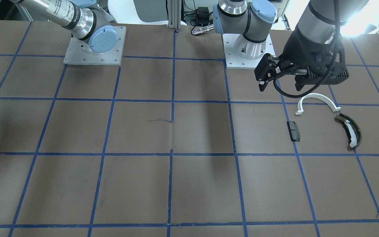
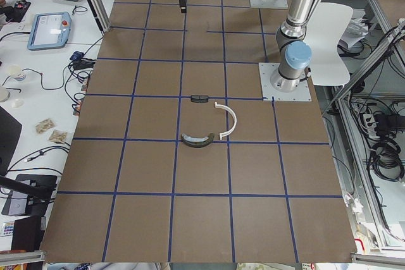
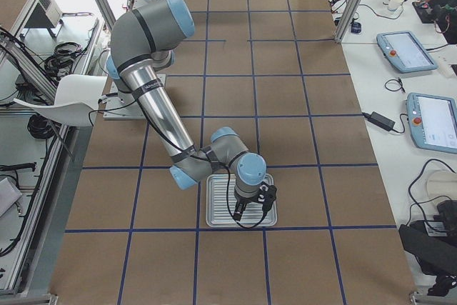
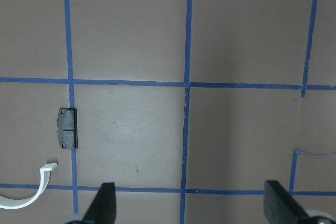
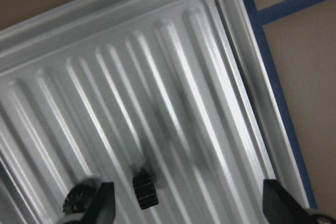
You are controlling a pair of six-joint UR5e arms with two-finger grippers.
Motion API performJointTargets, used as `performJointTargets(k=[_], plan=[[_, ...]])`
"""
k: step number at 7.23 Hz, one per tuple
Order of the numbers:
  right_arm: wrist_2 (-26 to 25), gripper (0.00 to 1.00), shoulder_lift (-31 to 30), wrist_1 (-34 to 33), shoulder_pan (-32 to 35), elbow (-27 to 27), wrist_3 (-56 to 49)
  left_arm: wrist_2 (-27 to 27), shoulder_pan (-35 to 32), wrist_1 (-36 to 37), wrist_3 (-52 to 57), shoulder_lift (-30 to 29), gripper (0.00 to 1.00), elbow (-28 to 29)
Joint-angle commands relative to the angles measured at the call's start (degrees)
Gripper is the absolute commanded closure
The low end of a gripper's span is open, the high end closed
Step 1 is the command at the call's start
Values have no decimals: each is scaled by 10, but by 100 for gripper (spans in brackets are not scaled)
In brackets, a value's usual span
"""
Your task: Place bearing gear from tray to pile
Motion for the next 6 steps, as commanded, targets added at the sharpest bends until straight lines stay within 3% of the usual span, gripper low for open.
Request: performJointTargets(k=[1,5,6], plan=[[7,10,2,8,0,1,-11,0,-1,0,0,0,0,0],[18,16,4,9,0,11,-34,-1,0,0,0,1,0,0],[25,27,4,9,0,12,-45,-1,0,0,0,1,0,0]])
